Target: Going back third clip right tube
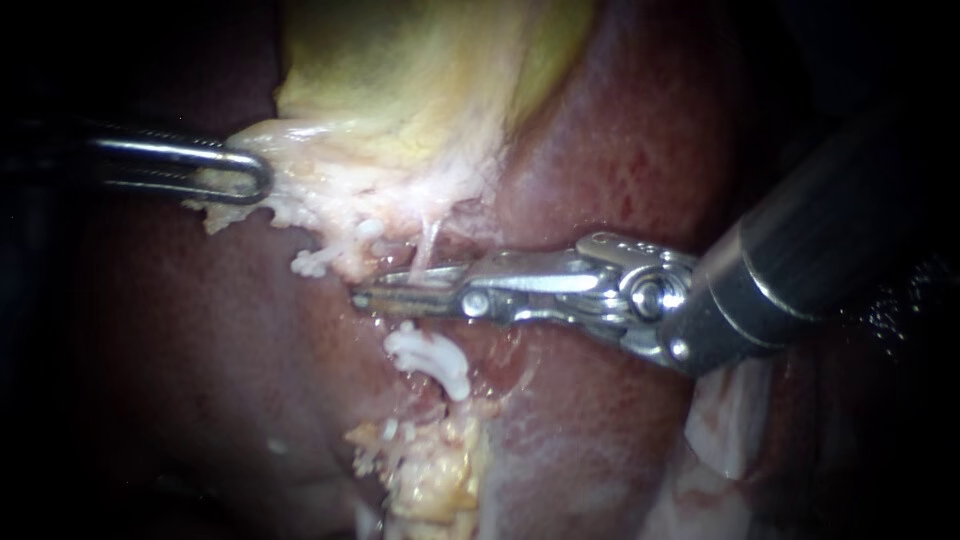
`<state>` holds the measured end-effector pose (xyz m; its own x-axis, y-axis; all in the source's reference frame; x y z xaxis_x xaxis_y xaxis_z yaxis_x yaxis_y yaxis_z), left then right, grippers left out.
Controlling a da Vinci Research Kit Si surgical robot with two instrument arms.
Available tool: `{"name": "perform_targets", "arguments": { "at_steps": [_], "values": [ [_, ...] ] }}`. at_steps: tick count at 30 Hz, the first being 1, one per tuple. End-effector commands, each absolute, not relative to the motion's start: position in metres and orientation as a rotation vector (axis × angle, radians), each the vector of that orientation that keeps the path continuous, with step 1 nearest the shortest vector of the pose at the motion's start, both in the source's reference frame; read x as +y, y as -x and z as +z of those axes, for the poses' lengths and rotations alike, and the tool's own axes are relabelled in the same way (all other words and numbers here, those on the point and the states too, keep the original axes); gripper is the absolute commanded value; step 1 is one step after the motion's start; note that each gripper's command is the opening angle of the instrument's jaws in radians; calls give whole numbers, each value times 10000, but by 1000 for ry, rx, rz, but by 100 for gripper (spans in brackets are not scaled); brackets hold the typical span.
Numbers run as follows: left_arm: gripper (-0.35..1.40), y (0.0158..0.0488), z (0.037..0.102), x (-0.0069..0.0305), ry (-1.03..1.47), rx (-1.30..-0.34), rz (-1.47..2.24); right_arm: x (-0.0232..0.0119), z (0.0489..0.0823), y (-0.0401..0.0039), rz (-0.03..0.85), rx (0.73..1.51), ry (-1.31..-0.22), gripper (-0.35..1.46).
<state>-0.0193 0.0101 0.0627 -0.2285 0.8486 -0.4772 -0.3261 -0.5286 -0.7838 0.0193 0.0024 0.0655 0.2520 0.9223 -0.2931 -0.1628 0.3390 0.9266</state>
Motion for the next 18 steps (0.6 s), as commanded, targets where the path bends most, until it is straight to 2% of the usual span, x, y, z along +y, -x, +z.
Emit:
{"name": "perform_targets", "arguments": {
  "at_steps": [1, 5, 6, 10, 12, 18],
  "values": [
    [-35, 193, 627, 101, 1202, -696, 1857, 23, 656, -193, 901, 1037, -927, -35],
    [-35, 193, 627, 101, 1202, -696, 1857, 19, 667, -199, 900, 1070, -931, 22],
    [-35, 193, 627, 101, 1202, -696, 1857, 18, 670, -200, 900, 1074, -930, 30],
    [-35, 193, 627, 101, 1202, -696, 1857, 16, 688, -205, 894, 1080, -916, 42],
    [-35, 193, 627, 102, 1202, -696, 1857, 18, 697, -204, 868, 1091, -895, 43],
    [-35, 193, 627, 102, 1202, -696, 1857, 26, 711, -195, 887, 1098, -860, 46]
  ]
}}
